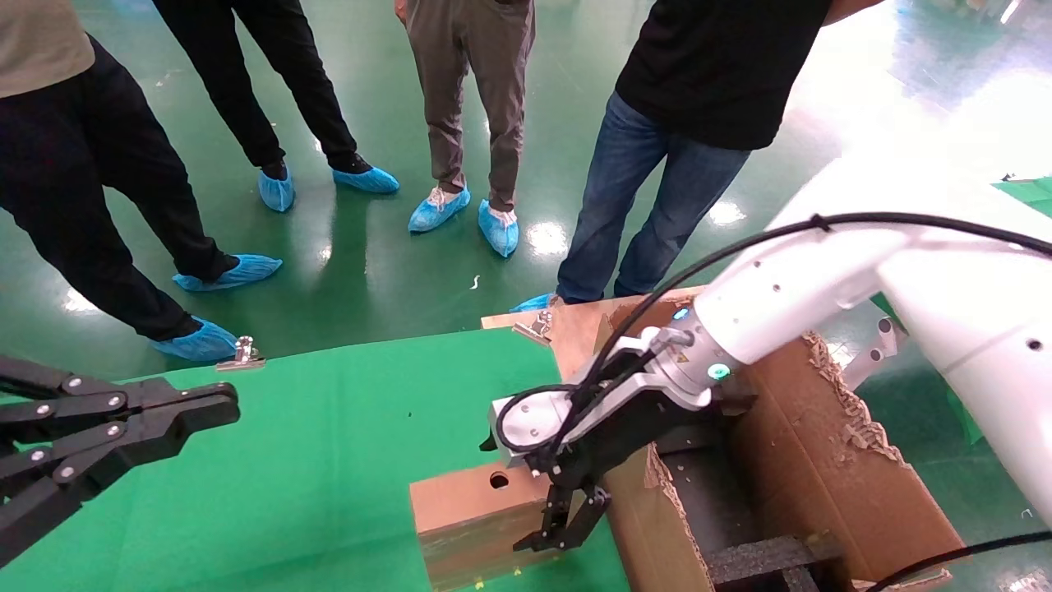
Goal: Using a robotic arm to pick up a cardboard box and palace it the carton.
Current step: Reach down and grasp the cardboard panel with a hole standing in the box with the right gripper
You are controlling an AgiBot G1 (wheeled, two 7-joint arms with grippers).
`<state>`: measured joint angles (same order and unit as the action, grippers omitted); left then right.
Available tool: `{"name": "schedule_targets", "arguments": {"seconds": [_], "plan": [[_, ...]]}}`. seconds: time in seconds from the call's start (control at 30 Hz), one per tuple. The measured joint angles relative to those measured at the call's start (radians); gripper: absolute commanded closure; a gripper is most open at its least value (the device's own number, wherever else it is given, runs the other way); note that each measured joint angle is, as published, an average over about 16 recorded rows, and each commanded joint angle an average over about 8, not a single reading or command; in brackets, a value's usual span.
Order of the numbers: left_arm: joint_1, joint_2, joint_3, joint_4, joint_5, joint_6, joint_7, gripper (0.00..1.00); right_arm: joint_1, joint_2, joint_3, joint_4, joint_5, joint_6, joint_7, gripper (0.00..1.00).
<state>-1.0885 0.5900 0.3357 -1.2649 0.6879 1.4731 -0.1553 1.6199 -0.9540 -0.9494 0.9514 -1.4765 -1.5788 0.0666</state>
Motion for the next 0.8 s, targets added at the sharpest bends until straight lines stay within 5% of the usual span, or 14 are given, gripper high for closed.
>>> {"name": "schedule_targets", "arguments": {"seconds": [0.13, 0.27, 0.4, 0.53, 0.57, 0.8], "plan": [[0.0, 0.0, 0.0, 0.0, 0.0, 0.0, 0.0, 0.98, 0.031, -0.029, -0.048, -0.03, -0.017, 0.0, -0.027, 0.0], [0.0, 0.0, 0.0, 0.0, 0.0, 0.0, 0.0, 0.48, 0.051, -0.049, -0.085, -0.056, -0.021, 0.0, -0.047, 0.01], [0.0, 0.0, 0.0, 0.0, 0.0, 0.0, 0.0, 0.0, 0.062, -0.06, -0.109, -0.071, -0.018, 0.0, -0.06, 0.43], [0.0, 0.0, 0.0, 0.0, 0.0, 0.0, 0.0, 0.0, 0.067, -0.064, -0.119, -0.078, -0.015, 0.001, -0.067, 0.92], [0.0, 0.0, 0.0, 0.0, 0.0, 0.0, 0.0, 0.0, 0.068, -0.065, -0.12, -0.079, -0.014, 0.001, -0.068, 0.98], [0.0, 0.0, 0.0, 0.0, 0.0, 0.0, 0.0, 0.0, 0.066, -0.063, -0.117, -0.076, -0.013, 0.001, -0.067, 1.0]]}}
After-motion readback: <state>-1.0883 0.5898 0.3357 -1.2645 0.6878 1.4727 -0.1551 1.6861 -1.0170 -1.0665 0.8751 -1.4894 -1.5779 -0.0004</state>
